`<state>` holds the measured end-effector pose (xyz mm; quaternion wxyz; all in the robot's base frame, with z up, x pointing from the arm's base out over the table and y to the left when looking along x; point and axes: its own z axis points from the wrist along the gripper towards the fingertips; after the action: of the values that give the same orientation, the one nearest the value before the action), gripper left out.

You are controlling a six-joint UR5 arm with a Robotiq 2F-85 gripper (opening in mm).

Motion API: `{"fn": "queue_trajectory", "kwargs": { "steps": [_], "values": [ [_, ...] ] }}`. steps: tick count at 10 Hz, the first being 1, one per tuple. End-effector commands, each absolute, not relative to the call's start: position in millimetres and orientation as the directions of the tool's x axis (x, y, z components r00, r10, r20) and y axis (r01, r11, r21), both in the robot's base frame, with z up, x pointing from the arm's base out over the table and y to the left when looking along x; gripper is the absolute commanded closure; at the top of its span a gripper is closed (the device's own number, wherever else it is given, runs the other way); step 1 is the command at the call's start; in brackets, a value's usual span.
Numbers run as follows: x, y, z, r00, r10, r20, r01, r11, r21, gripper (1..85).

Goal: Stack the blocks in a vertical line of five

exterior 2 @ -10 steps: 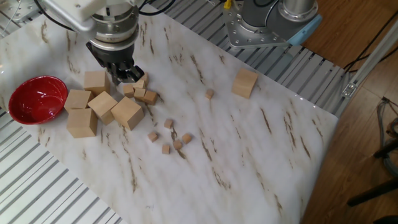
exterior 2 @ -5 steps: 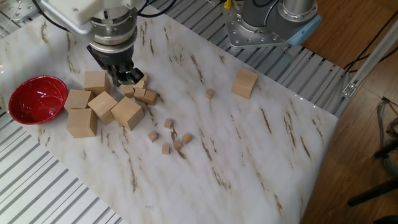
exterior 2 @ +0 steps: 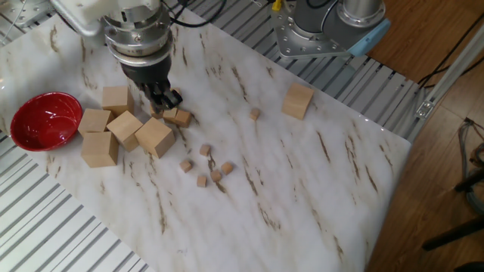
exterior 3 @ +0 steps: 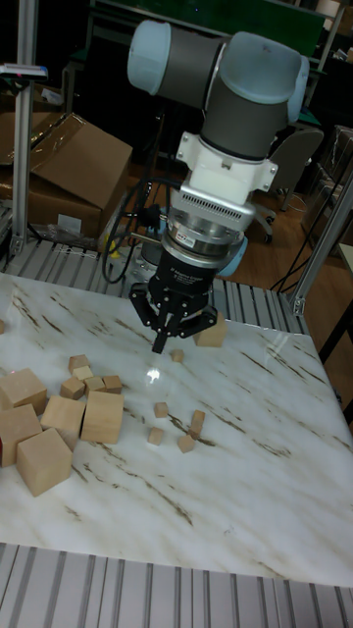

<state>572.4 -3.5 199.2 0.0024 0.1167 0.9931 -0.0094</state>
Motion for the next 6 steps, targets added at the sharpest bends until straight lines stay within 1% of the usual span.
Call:
{"fn": "queue_trajectory", "kwargs": {
  "steps": [1,3,5,6],
  "values": [
    [573.0,13.8,198.3,-0.932,0.362,0.016,0.362,0.931,0.037,84.7],
    [571.9,23.5,196.8,-0.93,0.366,0.025,0.366,0.929,0.05,84.7],
    [574.3,37.8,185.7,-0.924,0.382,0.009,0.382,0.923,0.048,84.7],
    [573.4,36.7,183.8,-0.924,0.382,0.002,0.382,0.924,0.031,84.7]
  ]
}}
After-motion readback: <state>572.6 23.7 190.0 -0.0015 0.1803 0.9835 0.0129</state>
